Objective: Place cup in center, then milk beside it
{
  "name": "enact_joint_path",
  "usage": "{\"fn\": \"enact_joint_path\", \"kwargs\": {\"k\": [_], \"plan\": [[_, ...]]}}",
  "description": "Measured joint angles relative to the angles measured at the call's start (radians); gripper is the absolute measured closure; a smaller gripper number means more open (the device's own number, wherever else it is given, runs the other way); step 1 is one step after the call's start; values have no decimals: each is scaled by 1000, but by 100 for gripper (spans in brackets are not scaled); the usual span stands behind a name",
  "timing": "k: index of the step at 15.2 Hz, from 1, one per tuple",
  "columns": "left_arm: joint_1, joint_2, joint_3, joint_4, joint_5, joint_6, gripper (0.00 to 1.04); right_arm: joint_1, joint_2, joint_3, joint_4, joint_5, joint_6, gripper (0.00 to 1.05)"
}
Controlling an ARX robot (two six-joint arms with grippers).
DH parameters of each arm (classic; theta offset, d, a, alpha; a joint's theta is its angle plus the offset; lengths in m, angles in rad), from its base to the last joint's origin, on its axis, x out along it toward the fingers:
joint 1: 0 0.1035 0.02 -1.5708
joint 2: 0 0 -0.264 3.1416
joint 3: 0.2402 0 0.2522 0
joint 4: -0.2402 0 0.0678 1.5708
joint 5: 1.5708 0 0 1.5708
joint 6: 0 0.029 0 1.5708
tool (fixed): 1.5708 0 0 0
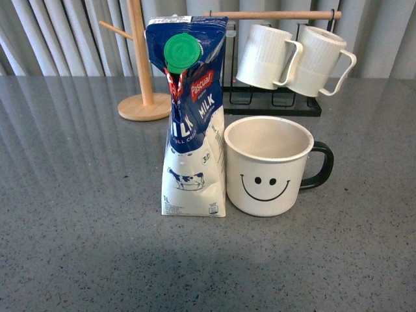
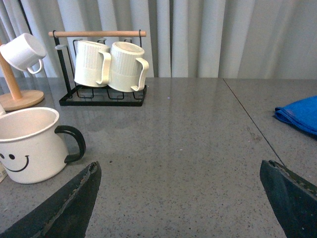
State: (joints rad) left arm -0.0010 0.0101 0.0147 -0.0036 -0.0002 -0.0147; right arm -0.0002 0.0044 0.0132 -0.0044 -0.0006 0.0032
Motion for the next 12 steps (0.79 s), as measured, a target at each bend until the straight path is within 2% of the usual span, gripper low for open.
{"fn": "enact_joint_path", "kwargs": {"k": [2,3,12], "plan": [[0,0,0,0,0,0,8,0,0,0,0,0,0,7],[0,0,0,0,0,1,6,0,0,0,0,0,0,7],[0,0,0,0,0,1,7,0,0,0,0,0,0,7]]}}
